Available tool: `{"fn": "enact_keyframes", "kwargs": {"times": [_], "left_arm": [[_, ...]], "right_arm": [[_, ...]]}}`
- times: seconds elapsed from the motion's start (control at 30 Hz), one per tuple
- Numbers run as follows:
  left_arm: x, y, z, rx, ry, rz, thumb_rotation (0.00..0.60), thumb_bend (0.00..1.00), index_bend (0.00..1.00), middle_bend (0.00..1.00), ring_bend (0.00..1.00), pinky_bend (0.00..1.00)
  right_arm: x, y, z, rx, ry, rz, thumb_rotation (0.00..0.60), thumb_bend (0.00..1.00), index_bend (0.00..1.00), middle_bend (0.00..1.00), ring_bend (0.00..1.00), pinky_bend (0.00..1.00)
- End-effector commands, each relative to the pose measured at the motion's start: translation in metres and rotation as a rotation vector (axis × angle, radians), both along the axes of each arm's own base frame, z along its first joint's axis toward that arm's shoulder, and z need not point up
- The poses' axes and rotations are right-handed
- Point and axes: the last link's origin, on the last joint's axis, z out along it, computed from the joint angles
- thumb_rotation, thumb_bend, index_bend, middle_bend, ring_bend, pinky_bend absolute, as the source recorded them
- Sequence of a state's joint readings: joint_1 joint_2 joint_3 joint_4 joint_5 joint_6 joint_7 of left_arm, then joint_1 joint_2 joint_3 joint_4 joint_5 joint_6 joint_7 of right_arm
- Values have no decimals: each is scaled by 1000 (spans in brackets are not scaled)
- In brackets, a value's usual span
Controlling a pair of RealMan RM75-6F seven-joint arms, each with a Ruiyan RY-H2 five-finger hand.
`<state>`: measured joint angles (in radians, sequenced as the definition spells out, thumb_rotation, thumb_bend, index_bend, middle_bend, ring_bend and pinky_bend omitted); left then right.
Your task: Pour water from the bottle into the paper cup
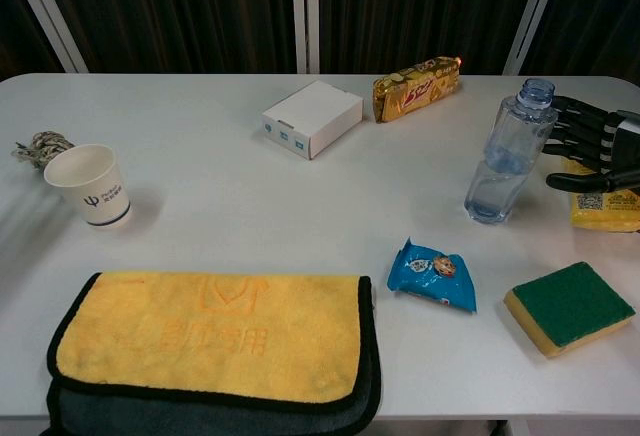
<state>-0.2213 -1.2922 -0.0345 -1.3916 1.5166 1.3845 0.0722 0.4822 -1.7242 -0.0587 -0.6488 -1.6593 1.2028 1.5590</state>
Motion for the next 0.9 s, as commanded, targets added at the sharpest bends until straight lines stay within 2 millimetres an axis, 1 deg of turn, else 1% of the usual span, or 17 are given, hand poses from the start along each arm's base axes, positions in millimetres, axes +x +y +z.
{"fn": "enact_keyframes", "kwargs": {"times": [0.03,0.17,0.33,0.47,0.9], "left_arm": [[0,1,0,1,2,2,598,33,54,63,17,122],[-1,1,0,4,16,1,600,34,54,63,17,122],[-1,1,0,-13,14,5,597,34,54,63,17,122],[-1,1,0,-14,18,6,598,34,54,63,17,122],[-1,2,-2,-18,26,9,598,34,54,63,17,122]], "right_arm": [[5,-3,-11,29,-4,22,600,108,0,0,0,0],[8,-6,-15,42,-16,36,600,82,0,0,0,0],[12,-10,-18,51,-19,51,600,22,0,0,0,0],[18,-15,-20,40,-32,64,600,17,0,0,0,0],[24,-22,-25,34,-28,67,600,17,0,0,0,0]]}}
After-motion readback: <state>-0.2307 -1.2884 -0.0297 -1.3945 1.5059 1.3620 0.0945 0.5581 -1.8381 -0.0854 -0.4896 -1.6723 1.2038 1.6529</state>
